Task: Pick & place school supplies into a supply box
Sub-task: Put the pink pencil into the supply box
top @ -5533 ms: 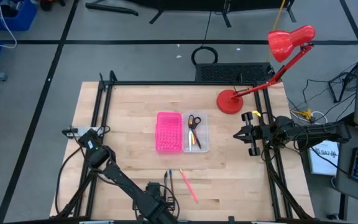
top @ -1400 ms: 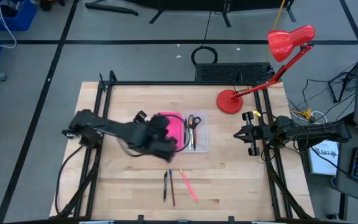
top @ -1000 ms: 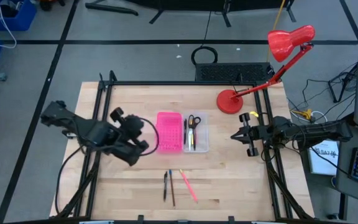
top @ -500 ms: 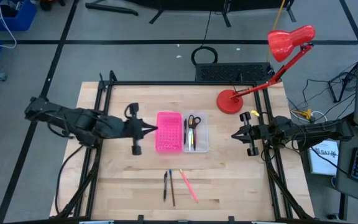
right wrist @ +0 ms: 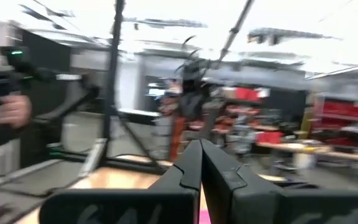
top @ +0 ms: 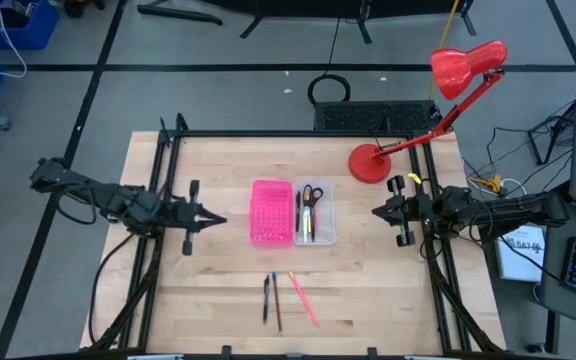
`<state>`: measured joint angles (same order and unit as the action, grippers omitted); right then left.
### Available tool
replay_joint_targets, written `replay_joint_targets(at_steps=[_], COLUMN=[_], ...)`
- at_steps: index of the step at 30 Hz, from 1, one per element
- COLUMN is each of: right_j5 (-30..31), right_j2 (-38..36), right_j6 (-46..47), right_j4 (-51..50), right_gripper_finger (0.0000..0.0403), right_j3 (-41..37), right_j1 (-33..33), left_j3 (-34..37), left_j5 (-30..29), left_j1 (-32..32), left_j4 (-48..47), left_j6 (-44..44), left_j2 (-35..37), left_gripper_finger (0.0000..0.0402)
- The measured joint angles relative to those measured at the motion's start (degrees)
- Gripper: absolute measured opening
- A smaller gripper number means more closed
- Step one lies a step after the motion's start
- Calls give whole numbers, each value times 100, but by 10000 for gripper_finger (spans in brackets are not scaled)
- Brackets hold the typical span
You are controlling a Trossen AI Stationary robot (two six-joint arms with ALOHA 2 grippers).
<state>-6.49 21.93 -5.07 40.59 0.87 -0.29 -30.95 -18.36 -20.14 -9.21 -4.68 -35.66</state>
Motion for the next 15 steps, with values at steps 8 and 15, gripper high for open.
replay_joint_targets(at_steps=[8,15], right_j5=[1554,1551], right_j2=[1,1], right_j6=[-132,139], right_j4=[-78,-112], right_gripper_finger=[0,0], right_j3=[0,0], right_j1=[-1,-1], left_j3=[1313,2213], left_j5=[720,1392], left_j1=[89,89], left_j4=[597,1078], left_j6=[-270,-635], left_j2=[1394,2265], left_gripper_finger=[6,4])
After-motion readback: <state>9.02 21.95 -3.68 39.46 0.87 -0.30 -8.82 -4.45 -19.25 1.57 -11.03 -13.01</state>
